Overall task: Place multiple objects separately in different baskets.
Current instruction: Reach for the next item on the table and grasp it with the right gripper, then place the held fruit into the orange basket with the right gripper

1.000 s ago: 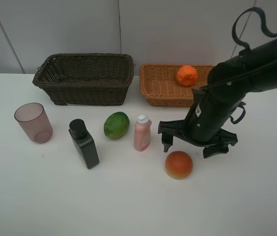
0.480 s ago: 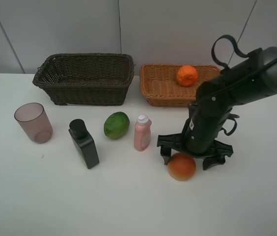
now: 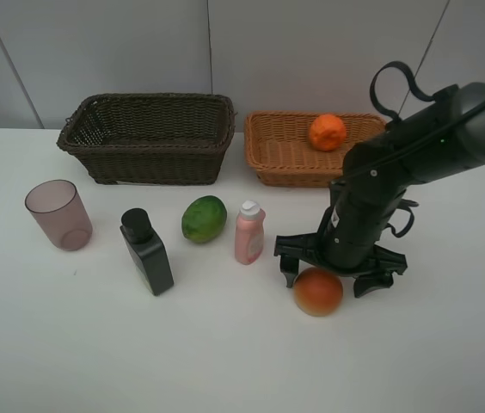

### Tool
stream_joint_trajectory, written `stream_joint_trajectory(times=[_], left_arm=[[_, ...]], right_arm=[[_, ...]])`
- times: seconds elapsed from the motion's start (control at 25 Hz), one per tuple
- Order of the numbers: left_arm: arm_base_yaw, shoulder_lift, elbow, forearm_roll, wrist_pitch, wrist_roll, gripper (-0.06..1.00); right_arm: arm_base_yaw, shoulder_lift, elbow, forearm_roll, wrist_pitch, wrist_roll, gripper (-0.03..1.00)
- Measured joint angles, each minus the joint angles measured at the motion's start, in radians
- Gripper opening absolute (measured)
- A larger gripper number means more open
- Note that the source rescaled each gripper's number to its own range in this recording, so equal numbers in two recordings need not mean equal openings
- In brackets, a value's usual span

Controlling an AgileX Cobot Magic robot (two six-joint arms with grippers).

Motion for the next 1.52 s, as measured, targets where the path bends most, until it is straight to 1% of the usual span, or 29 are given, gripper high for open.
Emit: stream_joint_trajectory(times=[0.52, 0.6, 0.64, 0.72, 0.76, 0.8, 1.2, 1.52], left_arm=[[0.000, 0.000, 0.000, 0.000, 0.000, 0.000, 0.98], [0.000, 0.000, 0.000, 0.000, 0.000, 0.000, 0.98], [0.000, 0.000, 0.000, 0.000, 0.000, 0.000, 0.98], [0.000, 0.000, 0.000, 0.000, 0.000, 0.000, 0.98], [0.000, 0.000, 0.000, 0.000, 0.000, 0.000, 0.98], [0.000, 0.000, 0.000, 0.000, 0.000, 0.000, 0.98], [0.000, 0.000, 0.000, 0.000, 0.000, 0.000, 0.98], [0.000, 0.000, 0.000, 0.000, 0.000, 0.000, 0.98]], right_arm=[[0.018, 0.019, -0.009, -0.010, 0.015, -0.001, 0.99], [0.021, 0.020, -0.009, -0.010, 0.015, -0.001, 0.92], [0.021, 0.020, -0.009, -0.010, 0.017, -0.001, 0.85], [0.021, 0.020, -0.009, -0.009, 0.017, -0.001, 0.64], [0.021, 0.022, -0.009, -0.008, 0.017, -0.001, 0.50], [0.021, 0.022, -0.009, -0.005, 0.015, -0.001, 0.43], [0.021, 0.022, -0.009, 0.009, -0.018, -0.001, 0.43], [0.021, 0.022, -0.009, 0.012, -0.022, -0.001, 0.43]])
